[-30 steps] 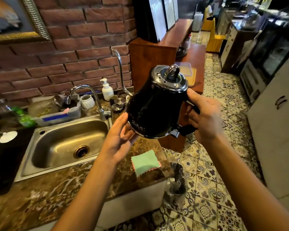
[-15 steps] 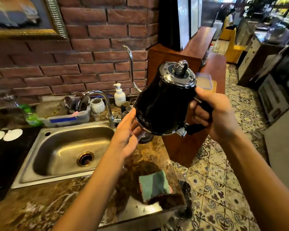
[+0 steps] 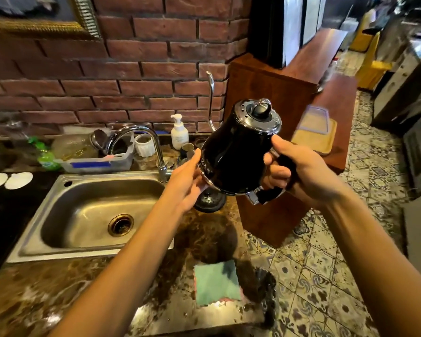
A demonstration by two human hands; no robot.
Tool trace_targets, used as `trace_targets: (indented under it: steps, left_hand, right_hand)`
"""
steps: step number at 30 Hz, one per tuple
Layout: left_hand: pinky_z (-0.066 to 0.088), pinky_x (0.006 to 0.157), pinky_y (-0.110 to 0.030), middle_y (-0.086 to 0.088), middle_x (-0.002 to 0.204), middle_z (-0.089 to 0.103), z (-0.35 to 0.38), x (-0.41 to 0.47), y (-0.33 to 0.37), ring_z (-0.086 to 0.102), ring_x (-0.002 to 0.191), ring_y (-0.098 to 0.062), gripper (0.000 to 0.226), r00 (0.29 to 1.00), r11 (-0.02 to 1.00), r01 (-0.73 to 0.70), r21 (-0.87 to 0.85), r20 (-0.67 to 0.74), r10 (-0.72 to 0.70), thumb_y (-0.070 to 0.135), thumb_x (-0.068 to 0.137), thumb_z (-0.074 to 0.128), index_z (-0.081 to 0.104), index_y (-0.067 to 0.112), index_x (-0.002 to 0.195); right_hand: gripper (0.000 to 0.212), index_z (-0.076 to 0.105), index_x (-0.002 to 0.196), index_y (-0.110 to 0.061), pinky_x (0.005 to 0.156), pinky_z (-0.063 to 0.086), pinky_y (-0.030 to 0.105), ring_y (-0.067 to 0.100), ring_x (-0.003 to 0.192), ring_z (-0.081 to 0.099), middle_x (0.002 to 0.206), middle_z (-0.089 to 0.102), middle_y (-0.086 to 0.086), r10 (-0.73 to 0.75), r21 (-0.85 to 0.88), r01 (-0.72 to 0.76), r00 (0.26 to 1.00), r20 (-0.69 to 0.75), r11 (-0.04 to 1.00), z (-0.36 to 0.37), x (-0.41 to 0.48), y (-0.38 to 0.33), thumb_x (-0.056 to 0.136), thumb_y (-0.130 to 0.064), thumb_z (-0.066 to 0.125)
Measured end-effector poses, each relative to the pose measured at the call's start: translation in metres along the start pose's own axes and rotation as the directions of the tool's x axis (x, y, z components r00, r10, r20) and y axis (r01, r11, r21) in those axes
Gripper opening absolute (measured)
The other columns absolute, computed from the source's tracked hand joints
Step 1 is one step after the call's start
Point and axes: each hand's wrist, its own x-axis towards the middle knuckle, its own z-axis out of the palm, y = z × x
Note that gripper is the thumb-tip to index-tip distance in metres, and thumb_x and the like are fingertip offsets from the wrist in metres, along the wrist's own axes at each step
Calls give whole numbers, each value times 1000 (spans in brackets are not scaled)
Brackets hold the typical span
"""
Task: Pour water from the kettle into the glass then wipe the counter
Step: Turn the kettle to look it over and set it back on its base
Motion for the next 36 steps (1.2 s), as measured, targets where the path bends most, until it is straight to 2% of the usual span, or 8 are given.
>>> trace_targets:
  steps: [3, 7, 10, 14, 21, 24, 29, 36]
  left_hand:
    - [60, 77, -37, -5, 91, 82, 4, 23, -9, 74, 98, -21, 25, 998, 1000, 19, 4, -57, -18, 35, 98, 63, 70, 15, 110]
    - [62, 80, -39, -8, 103, 81, 7, 54, -22, 74, 103, -23, 32, 993, 999, 48, 1, -112, -47, 36, 98, 63, 70, 12, 118]
    - [63, 73, -36, -6, 102, 81, 8, 75, -29, 78, 95, -20, 28, 988, 998, 44, 41, -151, -37, 37, 97, 64, 72, 14, 112]
    - [62, 64, -30, -1, 96, 80, 4, 101, -37, 76, 87, -19, 24, 962, 976, 104, 194, -268, -49, 38, 99, 62, 73, 16, 104]
    - [59, 84, -34, 0, 103, 76, -14, 136, -60, 69, 88, -16, 28, 924, 944, 167, 285, -380, -49, 42, 101, 58, 73, 18, 104]
    - [56, 94, -36, 6, 105, 73, -19, 142, -70, 65, 95, -14, 17, 915, 942, 167, 293, -402, -37, 37, 101, 58, 68, 24, 103]
    - [53, 68, -23, 0, 128, 70, -25, 145, -83, 65, 117, -16, 31, 908, 920, 166, 356, -420, -1, 39, 98, 61, 69, 25, 125]
    - [56, 75, -24, 9, 102, 75, -39, 156, -97, 68, 98, -8, 14, 884, 932, 155, 327, -467, 17, 35, 102, 57, 70, 35, 97]
  right_hand:
    - [43, 50, 76, -11, 60, 23, 35, 11, 45, 31, 48, 41, -8, 35, -8, -35, 998, 46, 999, -15, 20, 5, 104, -43, 47]
    - [47, 52, 68, -19, 50, 29, 22, 11, 47, 30, 50, 35, -7, 19, -85, -17, 1000, 24, 996, -29, 46, 26, 102, -52, 48]
    - [48, 56, 61, -26, 46, 34, 18, 11, 46, 35, 50, 38, -7, 7, -128, -11, 1000, -29, 992, -35, 65, 50, 96, -58, 49]
    - [49, 58, 58, -29, 54, 33, 28, 12, 48, 37, 50, 40, -7, 28, -150, -39, 997, -73, 988, -43, 90, 79, 93, -61, 47]
    - [50, 56, 57, -30, 46, 35, 22, 11, 46, 42, 49, 45, -7, 61, -210, -82, 993, -104, 974, -51, 128, 128, 94, -61, 43]
    - [51, 55, 58, -27, 51, 35, 28, 14, 49, 41, 50, 45, -5, 86, -221, -110, 990, -116, 969, -51, 142, 146, 99, -55, 43]
    - [51, 54, 68, -16, 51, 37, 28, 16, 51, 42, 54, 46, 2, 25, -286, -53, 995, -101, 957, -47, 155, 171, 105, -48, 40]
    - [52, 53, 69, -13, 54, 37, 34, 10, 47, 44, 51, 49, -4, 27, -351, -69, 992, -123, 934, -32, 166, 195, 108, -43, 38]
